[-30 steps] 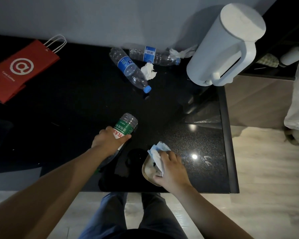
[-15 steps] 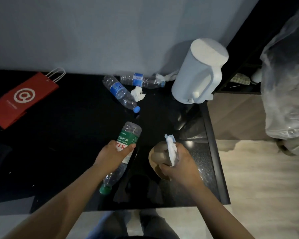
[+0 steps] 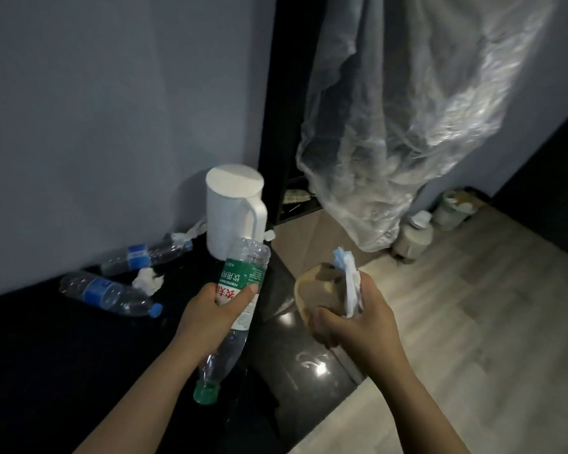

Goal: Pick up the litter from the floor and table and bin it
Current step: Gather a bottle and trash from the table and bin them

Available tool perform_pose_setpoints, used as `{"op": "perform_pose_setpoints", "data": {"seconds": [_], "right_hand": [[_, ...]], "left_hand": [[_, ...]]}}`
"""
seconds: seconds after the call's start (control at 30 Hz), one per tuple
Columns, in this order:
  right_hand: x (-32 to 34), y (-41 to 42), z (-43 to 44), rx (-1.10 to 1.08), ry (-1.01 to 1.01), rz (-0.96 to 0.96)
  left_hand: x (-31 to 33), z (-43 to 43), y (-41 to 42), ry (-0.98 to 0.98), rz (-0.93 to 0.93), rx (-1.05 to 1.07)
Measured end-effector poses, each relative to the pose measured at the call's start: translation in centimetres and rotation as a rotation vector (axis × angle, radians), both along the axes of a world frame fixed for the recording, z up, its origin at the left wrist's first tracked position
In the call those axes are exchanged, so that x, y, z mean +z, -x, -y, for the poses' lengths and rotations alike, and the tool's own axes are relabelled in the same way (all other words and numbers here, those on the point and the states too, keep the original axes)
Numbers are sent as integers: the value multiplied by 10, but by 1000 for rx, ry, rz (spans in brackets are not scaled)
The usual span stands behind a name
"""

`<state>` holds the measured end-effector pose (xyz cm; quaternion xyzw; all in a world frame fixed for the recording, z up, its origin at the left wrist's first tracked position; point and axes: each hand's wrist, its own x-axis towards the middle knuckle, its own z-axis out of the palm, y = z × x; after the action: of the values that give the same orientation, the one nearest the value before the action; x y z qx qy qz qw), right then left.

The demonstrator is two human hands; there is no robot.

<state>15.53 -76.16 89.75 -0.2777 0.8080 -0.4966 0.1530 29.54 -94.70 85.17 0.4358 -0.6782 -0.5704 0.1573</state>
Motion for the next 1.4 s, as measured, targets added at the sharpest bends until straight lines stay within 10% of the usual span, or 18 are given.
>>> {"op": "perform_pose_setpoints", "data": {"seconds": [0.87,1.4], "right_hand": [[106,272,-415,-644,168,-308],[99,465,-502,-808,107,-363]], "left_hand": [[114,-365,427,21,-347,-683],[109,-456,642,110,-336,-819]]}}
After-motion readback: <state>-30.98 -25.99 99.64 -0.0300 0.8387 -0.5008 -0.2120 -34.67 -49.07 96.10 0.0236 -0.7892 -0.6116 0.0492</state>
